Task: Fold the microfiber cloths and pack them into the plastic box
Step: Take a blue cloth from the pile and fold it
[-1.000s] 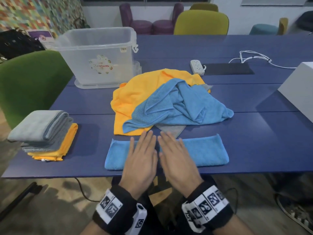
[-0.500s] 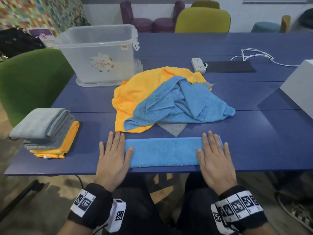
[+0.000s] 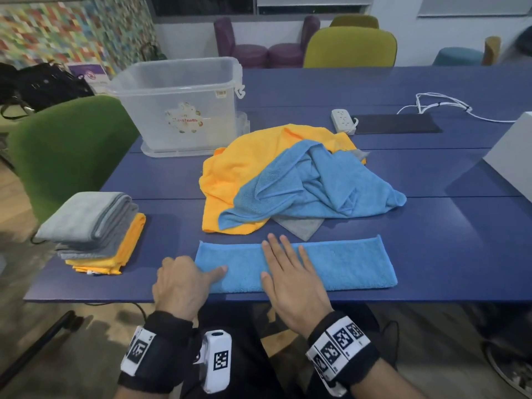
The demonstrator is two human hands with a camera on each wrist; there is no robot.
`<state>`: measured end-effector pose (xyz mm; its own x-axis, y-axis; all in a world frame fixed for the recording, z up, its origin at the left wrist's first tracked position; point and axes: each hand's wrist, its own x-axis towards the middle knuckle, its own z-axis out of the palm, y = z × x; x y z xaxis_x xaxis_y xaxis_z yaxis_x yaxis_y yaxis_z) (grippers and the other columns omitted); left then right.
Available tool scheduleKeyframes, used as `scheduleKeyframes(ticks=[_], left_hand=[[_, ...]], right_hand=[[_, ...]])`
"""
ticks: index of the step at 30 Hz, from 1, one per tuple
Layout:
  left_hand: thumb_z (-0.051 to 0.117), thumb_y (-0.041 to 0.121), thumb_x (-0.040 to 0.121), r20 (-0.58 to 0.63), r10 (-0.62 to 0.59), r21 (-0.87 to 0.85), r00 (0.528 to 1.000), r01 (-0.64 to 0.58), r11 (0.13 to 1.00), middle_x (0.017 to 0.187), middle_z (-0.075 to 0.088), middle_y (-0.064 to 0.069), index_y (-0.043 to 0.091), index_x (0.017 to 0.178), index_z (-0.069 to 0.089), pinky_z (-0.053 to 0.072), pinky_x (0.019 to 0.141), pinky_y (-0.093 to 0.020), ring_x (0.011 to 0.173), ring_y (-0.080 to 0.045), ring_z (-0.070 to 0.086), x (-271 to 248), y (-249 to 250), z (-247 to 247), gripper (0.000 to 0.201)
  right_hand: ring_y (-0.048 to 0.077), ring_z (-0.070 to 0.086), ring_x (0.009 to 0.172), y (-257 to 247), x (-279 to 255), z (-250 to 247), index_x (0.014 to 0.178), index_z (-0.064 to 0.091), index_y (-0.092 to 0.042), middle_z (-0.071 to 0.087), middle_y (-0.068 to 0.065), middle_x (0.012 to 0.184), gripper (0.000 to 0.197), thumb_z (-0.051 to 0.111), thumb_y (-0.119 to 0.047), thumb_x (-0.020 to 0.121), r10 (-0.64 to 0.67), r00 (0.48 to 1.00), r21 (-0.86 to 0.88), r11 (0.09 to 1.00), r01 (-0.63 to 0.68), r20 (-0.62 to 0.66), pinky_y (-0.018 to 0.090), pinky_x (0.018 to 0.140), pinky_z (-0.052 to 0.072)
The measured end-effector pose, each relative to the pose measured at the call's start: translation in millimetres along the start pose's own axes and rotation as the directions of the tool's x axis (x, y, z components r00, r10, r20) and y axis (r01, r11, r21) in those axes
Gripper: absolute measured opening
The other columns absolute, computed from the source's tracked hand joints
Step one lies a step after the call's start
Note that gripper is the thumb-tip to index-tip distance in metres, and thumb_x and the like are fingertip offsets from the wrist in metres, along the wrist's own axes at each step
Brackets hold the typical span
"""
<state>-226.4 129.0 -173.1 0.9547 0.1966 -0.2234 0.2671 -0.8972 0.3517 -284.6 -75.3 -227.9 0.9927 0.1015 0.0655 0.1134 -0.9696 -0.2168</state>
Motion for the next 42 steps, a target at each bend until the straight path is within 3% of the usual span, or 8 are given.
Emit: scheduleKeyframes(ticks=[3,13,22,25,30,33,39,42], left_hand=[[0.083,0.062,0.073,0.024,-0.001,-0.077,1.0,0.002,0.997,0.073,0.047,-0.004,0.015,0.066,0.04,0.036,0.055,-0.033,0.068,-0.029,0.055,7,-1,-3,0.064],[0.089,0.019,0.077,0.246,0.099,-0.593,0.964,0.069,0.802,0.052,0.062,0.003,0.004,0.066,0.067,0.036,0.047,-0.025,0.049,-0.016,0.05,17,-10,-23,0.028],[0.074,0.029,0.092,0.085,0.368,-0.789,0.926,-0.163,0.592,0.064,0.05,-0.008,0.005,0.074,0.053,0.037,0.05,-0.03,0.06,-0.02,0.043,-18,49,-28,0.036],[0.073,0.029,0.089,0.004,0.378,-0.709,0.926,-0.263,0.654,0.051,0.039,0.005,0.015,0.066,0.045,0.032,0.054,-0.034,0.053,-0.018,0.033,-24,77,-11,0.038],[0.066,0.041,0.088,-0.107,0.483,-0.396,0.869,-0.483,0.781,0.053,0.045,0.005,0.016,0.064,0.042,0.033,0.054,-0.038,0.056,-0.016,0.044,-42,103,5,0.043],[0.063,0.055,0.082,-0.06,0.542,-0.31,0.838,-0.532,0.788,0.057,0.055,0.003,0.017,0.066,0.049,0.046,0.059,-0.04,0.062,-0.016,0.054,-48,110,19,0.044],[0.065,0.053,0.083,-0.117,0.623,-0.288,0.773,-0.627,0.724,0.078,0.06,0.012,0.029,0.079,0.06,0.049,0.069,-0.031,0.077,-0.005,0.057,-48,96,41,0.024],[0.059,0.041,0.096,-0.274,0.67,-0.228,0.69,-0.724,0.652,0.113,0.054,0.012,0.027,0.107,0.064,0.044,0.091,-0.032,0.111,-0.01,0.052,-48,86,60,0.019]], right_hand=[[0.018,0.002,0.157,-1,0,0,0.163,0.012,-0.021,0.007,-0.002,0.17,0.061,0.016,-0.044,0.106,0.004,1.0,0.001,1.0,-0.004,-0.016,0.044,0.123,0.002],[0.025,0.006,0.157,-8,0,-3,0.162,0.008,-0.037,0.01,0.001,0.17,0.059,0.014,-0.054,0.105,0.035,0.999,0.005,0.999,-0.035,-0.02,0.05,0.126,0.005],[0.029,0.033,0.15,-9,2,-1,0.153,0.041,-0.028,0.034,0.007,0.163,0.057,0.033,-0.047,0.101,0.024,0.999,-0.013,1.0,-0.025,-0.036,0.05,0.118,0.015],[0.025,0.012,0.156,4,8,-10,0.157,0.034,-0.028,0.018,0.002,0.168,0.057,0.032,-0.046,0.102,-0.049,0.999,0.103,0.993,0.051,-0.019,0.045,0.125,0.005],[0.01,0.062,0.103,26,10,-39,0.096,0.07,-0.022,0.069,-0.006,0.103,0.042,0.036,-0.047,0.095,0.257,0.947,0.727,0.686,-0.037,-0.194,0.048,0.096,0.048],[0.016,0.063,0.073,34,11,-53,0.075,0.067,-0.011,0.067,0.006,0.07,0.076,0.038,-0.08,0.087,0.444,0.885,0.912,0.289,-0.291,0.142,0.043,0.078,0.049],[0.012,0.055,0.064,49,10,-57,0.075,0.063,-0.005,0.058,0.001,0.064,0.03,0.067,-0.03,0.09,0.384,0.918,0.894,0.37,-0.252,0.1,0.036,0.066,0.043],[0.026,0.061,0.068,57,15,-48,0.084,0.067,-0.008,0.064,0.018,0.073,0.037,0.062,-0.044,0.077,0.404,0.903,0.875,0.371,-0.31,0.148,0.052,0.071,0.051]])
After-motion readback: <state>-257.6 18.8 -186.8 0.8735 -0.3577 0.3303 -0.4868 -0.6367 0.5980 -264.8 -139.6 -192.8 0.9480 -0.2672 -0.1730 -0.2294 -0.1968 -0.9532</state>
